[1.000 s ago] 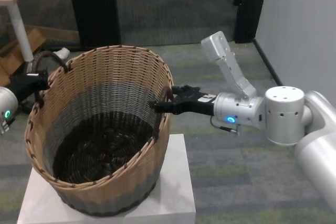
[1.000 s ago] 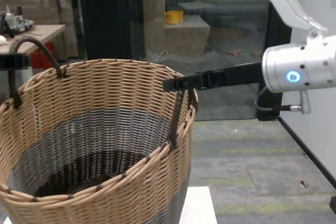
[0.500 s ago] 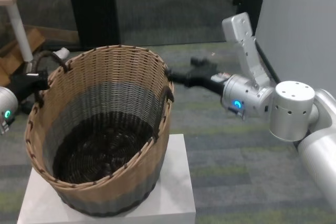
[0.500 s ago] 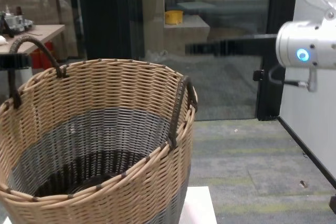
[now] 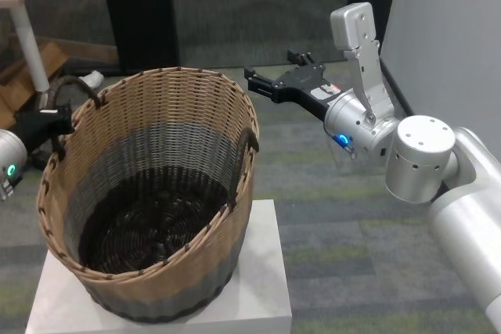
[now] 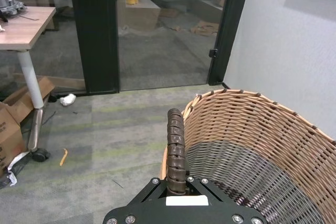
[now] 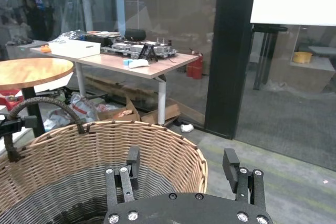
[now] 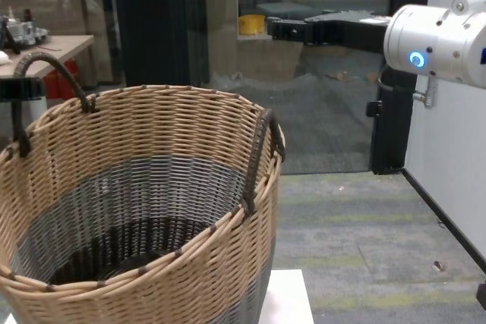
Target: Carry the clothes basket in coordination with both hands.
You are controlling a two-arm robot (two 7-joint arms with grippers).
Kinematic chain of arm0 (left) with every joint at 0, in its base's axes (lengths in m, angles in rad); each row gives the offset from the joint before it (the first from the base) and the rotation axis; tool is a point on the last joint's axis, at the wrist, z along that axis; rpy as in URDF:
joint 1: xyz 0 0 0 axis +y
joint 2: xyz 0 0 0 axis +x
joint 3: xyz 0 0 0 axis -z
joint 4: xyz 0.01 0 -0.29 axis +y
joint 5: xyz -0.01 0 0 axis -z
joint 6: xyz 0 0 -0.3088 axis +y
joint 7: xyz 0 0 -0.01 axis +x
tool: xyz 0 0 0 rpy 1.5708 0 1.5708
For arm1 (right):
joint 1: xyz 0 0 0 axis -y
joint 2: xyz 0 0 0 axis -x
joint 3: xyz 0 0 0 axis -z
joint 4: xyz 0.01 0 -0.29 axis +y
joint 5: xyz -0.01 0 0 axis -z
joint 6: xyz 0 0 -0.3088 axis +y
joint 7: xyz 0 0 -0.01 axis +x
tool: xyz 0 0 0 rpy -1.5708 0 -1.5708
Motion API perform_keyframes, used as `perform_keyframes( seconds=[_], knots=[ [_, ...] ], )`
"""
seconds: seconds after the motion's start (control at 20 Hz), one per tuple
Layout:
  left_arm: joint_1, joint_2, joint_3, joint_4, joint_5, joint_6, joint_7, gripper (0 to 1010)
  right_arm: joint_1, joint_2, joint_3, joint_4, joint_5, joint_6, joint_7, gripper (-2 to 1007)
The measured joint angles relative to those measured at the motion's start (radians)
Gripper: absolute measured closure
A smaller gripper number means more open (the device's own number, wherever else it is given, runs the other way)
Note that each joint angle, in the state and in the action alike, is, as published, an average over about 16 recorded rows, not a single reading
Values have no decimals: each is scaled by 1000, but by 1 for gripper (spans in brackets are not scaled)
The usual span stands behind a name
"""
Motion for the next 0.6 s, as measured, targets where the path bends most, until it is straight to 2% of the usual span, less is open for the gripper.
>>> perform_keyframes(
  seconds=[0.15,0.4,0.6],
  knots=[
    [0,0,0,0,0,0,0,1010,3,-3,-1,5,-5,-9,-2,5],
    [0,0,0,0,0,0,0,998,2,0,-2,3,-2,-1,2,5],
    [0,0,0,0,0,0,0,951,1,1,-2,2,0,5,4,5]
  ],
)
